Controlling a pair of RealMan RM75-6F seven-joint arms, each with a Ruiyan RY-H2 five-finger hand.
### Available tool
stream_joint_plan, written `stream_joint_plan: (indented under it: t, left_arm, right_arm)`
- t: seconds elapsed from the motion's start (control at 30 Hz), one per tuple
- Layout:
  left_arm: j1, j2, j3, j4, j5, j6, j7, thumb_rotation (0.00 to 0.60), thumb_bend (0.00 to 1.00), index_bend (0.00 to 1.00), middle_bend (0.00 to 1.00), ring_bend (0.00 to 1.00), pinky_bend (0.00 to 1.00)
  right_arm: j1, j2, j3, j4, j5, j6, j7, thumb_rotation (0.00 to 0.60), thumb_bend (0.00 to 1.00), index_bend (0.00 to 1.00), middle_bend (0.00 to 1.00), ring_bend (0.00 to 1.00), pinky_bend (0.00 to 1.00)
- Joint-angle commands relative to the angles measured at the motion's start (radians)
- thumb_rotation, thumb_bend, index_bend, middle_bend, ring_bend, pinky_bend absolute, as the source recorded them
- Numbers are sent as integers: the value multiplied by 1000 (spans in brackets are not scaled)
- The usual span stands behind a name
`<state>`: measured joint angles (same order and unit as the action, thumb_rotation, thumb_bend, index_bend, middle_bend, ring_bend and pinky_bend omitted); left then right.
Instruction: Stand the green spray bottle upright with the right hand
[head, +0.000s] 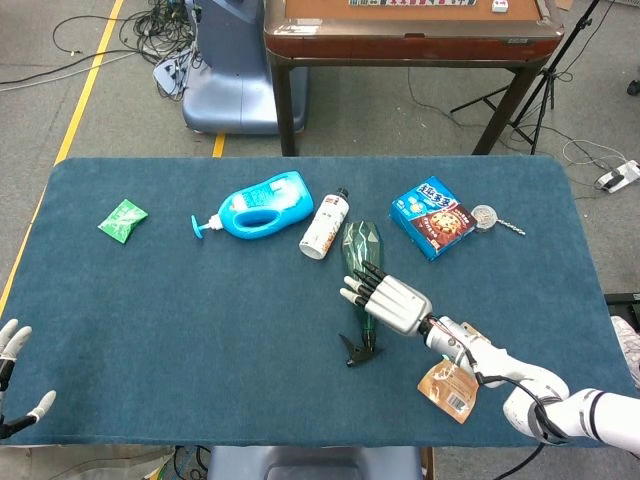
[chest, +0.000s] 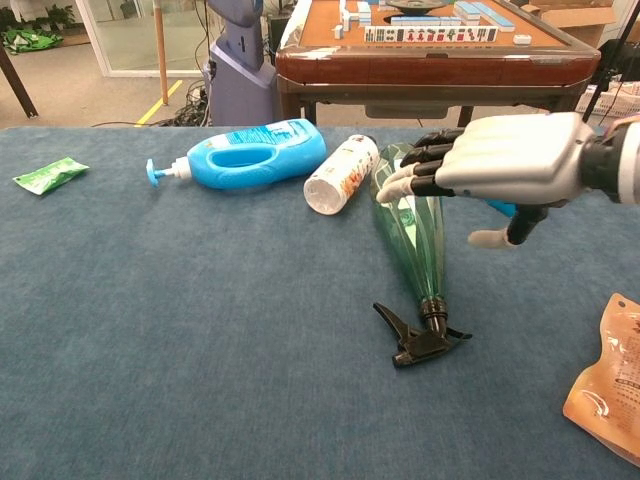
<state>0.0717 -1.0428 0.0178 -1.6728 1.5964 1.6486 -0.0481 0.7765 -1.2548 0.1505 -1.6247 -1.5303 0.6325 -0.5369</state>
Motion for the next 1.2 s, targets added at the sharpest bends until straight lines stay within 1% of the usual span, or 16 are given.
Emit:
stream_joint_plan:
  t: [0.03,0.17,0.3,0.4,0.53,0.67,0.8,1.03,1.07,1.1,1.13,1.2]
  left_arm:
    - [2,-2,0,7,-5,0,-6,600,255,64,0,0,0]
    - [6,-3,1,17,-10,0,-16,600,255,64,0,0,0]
    - [10,-6,1,24,-15,1,-23,600,255,64,0,0,0]
    - [14,-9,3,30,-18,3,-29,600,255,64,0,0,0]
    - [21,-12,4,41,-27,3,-40,600,255,64,0,0,0]
    - [25,-14,4,54,-33,5,-52,600,255,64,0,0,0]
    - [25,-17,3,61,-30,4,-59,600,255,64,0,0,0]
    - [23,-21,1,66,-27,2,-62,600,255,64,0,0,0]
    - [22,-22,1,67,-26,2,-63,600,255,64,0,0,0]
    - [21,-22,1,67,-25,1,-63,600,255,64,0,0,0]
    - [21,-22,0,67,-24,0,-62,600,255,64,0,0,0]
    - [19,-23,1,66,-23,-3,-60,600,255,64,0,0,0]
  right_arm:
    - [45,-37,14,31,45,-42,10,600,697,90,142,0,0]
    - [101,-77,33,68,95,-79,24,600,800,89,160,0,0]
    - [157,-123,46,144,139,-107,1,600,838,90,183,0,0]
    - [196,-157,48,201,195,-134,-23,600,877,90,186,0,0]
    - [234,-190,41,262,276,-147,-52,600,892,89,211,0,0]
    - [245,-194,18,295,346,-140,-73,600,894,90,220,0,0]
    - [247,-177,-11,294,403,-126,-87,600,893,90,230,0,0]
    - [220,-82,-48,191,458,-69,-67,600,889,89,243,0,0]
    - [214,-62,-55,170,465,-57,-65,600,882,89,243,0,0]
    - [209,-47,-59,155,470,-47,-62,600,854,89,243,0,0]
    - [201,-30,-62,134,473,-30,-54,600,783,90,244,0,0]
    - [186,-14,-64,107,467,3,-42,600,478,90,234,0,0]
